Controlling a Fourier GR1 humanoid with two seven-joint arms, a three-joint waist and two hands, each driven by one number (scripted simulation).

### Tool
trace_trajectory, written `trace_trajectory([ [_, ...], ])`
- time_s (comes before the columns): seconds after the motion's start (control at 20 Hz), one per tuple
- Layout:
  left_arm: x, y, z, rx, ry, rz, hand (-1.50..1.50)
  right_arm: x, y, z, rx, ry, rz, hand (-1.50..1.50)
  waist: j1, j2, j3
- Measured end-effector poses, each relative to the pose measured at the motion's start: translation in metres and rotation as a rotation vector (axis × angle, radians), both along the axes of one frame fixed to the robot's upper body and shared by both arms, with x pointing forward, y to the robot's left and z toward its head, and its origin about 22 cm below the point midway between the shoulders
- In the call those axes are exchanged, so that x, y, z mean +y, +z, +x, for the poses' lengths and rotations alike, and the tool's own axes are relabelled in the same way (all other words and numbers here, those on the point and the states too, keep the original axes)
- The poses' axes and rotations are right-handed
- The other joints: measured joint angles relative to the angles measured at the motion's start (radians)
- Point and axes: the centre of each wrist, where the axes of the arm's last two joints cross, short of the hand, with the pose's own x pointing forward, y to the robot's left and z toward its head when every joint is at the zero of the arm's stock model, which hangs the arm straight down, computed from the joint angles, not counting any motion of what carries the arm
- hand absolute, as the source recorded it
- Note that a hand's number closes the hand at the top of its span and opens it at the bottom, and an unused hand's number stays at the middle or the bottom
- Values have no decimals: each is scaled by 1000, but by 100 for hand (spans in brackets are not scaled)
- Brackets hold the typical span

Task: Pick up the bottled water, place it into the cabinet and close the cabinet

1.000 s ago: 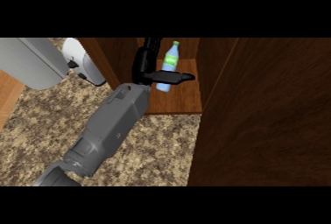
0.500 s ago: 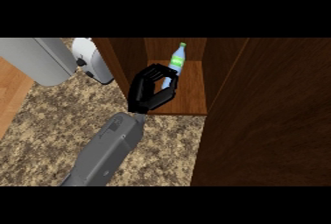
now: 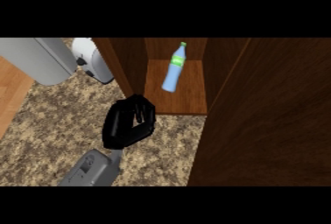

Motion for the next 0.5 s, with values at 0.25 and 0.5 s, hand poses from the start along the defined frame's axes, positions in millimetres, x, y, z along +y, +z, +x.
trace_trajectory([
  [0.25, 35, 5, -38, -13, 31, 3, 150, 20, 3, -1, 44, 64, 32, 150, -4, 3, 0],
  [0.5, 69, 7, -59, -13, 63, 9, 150, 43, 10, -1, 76, 97, 33, 150, -11, 5, 0],
])
